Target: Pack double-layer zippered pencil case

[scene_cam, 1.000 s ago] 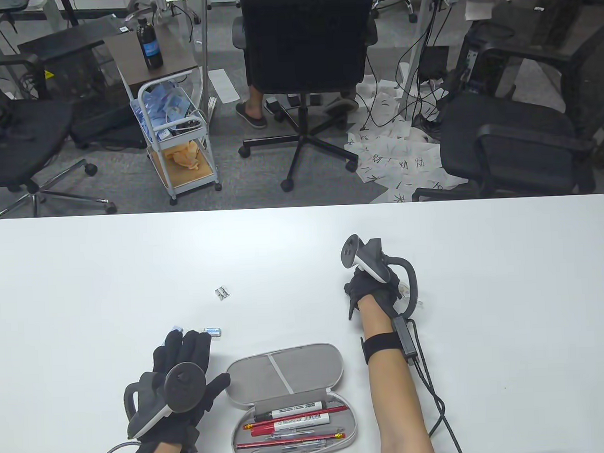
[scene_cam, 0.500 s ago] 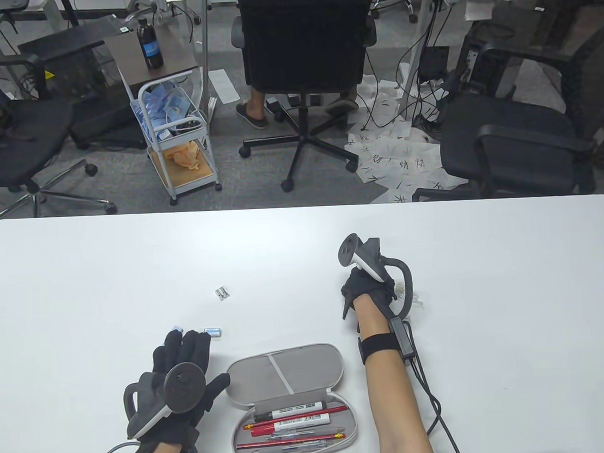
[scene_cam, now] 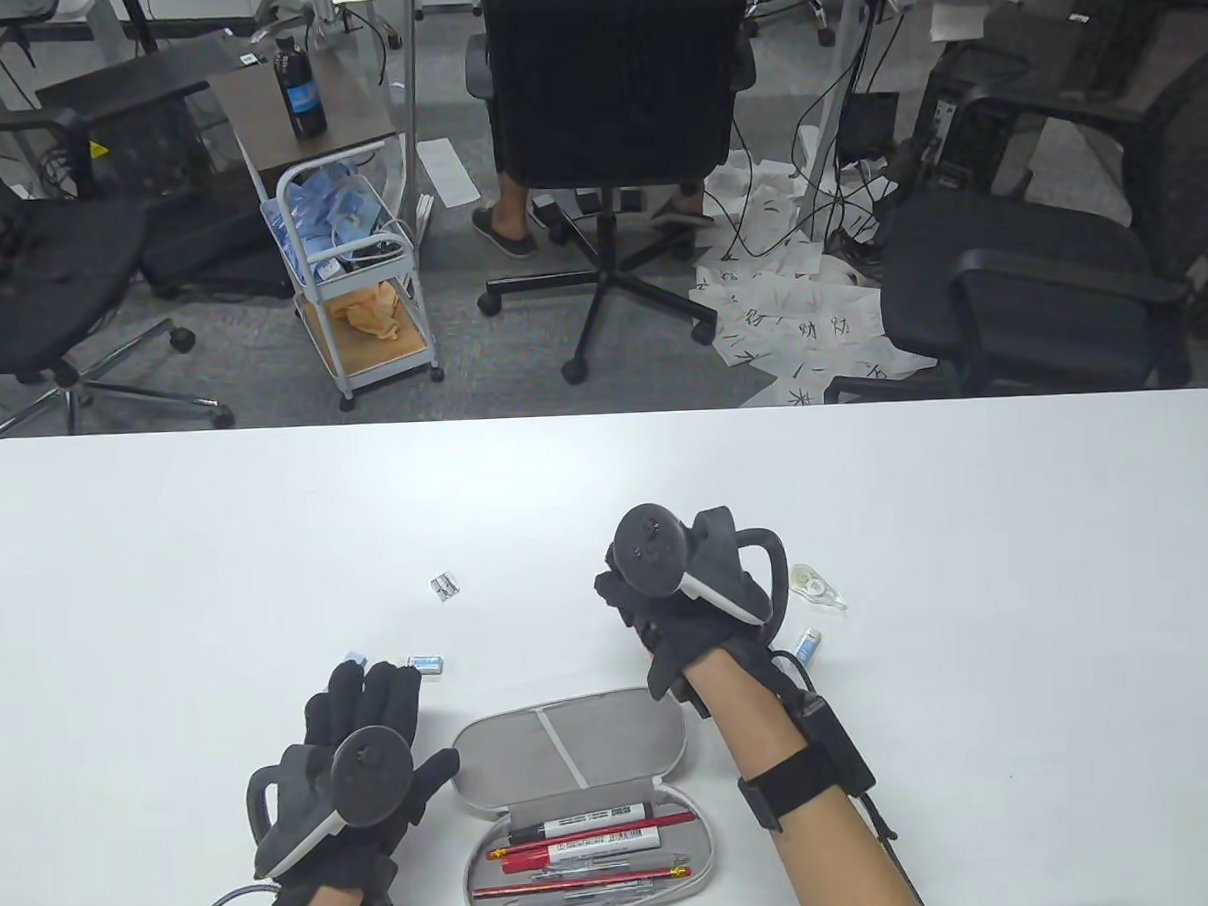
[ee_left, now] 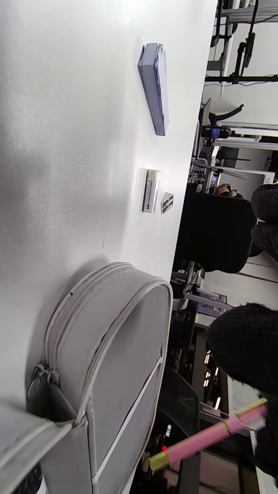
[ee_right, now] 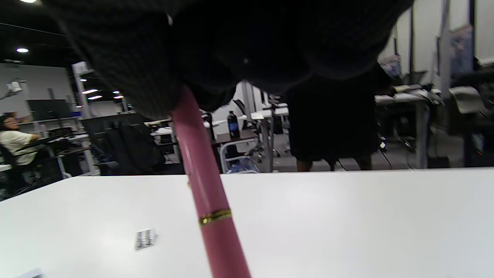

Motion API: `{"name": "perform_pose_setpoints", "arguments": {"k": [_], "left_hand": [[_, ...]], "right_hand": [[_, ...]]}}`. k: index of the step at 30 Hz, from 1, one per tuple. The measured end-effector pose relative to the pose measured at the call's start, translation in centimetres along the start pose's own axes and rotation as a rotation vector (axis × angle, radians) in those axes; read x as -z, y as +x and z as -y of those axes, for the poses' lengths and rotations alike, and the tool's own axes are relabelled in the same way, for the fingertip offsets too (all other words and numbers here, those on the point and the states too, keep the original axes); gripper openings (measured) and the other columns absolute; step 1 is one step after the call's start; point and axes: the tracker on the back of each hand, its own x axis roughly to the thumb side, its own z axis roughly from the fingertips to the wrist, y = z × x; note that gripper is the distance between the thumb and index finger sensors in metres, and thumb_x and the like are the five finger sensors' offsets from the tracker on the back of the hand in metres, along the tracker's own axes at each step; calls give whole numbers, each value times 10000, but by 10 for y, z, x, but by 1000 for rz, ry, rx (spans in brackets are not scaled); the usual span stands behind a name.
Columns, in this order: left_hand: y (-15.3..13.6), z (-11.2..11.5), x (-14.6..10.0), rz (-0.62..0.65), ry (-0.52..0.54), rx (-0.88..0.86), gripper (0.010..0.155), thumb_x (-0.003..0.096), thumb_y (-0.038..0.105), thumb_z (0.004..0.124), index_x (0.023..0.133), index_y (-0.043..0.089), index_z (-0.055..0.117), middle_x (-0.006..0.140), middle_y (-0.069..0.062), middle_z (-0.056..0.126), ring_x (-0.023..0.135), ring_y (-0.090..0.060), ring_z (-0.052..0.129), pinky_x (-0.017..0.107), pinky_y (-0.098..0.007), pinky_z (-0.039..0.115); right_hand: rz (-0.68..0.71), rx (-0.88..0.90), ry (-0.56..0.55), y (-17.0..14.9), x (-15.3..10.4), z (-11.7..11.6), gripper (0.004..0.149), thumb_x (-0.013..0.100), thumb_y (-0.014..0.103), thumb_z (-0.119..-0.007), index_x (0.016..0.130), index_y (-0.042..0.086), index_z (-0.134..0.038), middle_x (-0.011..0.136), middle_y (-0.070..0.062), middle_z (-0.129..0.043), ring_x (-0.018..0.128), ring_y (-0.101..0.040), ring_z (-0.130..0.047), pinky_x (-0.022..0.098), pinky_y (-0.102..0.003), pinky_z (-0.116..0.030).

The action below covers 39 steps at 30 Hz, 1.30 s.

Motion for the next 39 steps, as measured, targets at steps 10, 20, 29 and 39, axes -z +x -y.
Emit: {"name": "perform_pose_setpoints", "arguments": {"k": [10,20,29,39], "left_hand": [[-1,-3,-1,-11,10,50,865,541,519,824,1191,83,456,1223,-222,456,1065,-526,274,727,-628,271],[2,-2,-1,4,10,41,866,542,520,821,1193,84,451,1225,-222,452,1066,-525,268,728,-628,267],[1,-3,-1,-3,16,34,866,542,523,822,1192,85,455,1225,-223,451,1065,-528,269,726,-630,267],[-2,-2,-2,-15,9,25,866,541,523,823,1191,81,459,1222,-224,462,1066,-527,279,727,-630,274]], "right_hand": [[500,-48,326,79,-41,-60,429,460,434,-871,798,170,-887,524,72,-896,459,-148,-885,381,-315,-821],[507,-85,336,81,-59,-99,429,457,469,-850,810,230,-891,536,104,-935,463,-139,-921,379,-306,-845],[-357,-180,112,-105,-8,-76,383,462,442,-879,794,252,-907,521,91,-944,437,-130,-920,352,-288,-844],[-536,-414,372,-137,9,-118,433,433,528,-879,737,226,-939,464,126,-934,382,-90,-916,306,-253,-848]]}}
